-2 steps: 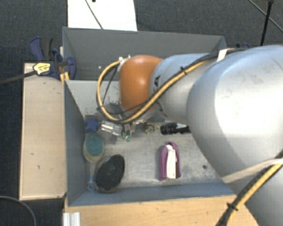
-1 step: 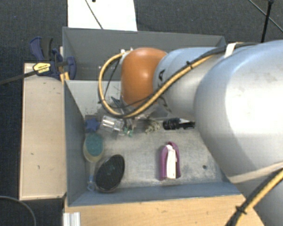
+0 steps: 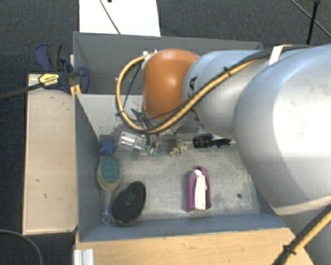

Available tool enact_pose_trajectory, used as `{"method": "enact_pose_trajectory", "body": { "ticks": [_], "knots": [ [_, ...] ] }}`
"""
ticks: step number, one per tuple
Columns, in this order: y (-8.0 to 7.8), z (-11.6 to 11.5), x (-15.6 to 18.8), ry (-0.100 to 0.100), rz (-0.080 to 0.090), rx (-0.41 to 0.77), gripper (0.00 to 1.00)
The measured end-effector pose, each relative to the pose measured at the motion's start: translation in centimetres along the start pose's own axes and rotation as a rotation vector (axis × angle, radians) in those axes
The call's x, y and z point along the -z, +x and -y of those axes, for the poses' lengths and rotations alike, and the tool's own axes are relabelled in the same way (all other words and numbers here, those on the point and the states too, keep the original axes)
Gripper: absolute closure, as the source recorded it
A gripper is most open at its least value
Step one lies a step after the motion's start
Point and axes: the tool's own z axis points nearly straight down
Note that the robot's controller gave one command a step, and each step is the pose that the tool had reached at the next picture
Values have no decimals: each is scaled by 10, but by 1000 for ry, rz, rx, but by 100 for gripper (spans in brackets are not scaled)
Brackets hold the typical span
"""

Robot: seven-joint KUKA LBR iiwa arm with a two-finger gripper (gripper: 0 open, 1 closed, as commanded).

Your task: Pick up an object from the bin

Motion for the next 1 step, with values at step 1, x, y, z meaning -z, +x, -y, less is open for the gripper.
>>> {"method": "enact_pose_trajectory", "body": {
  "ticks": [1],
  "knots": [
    [-1, -1, 28, 0, 0, 2, 100]
  ]
}}
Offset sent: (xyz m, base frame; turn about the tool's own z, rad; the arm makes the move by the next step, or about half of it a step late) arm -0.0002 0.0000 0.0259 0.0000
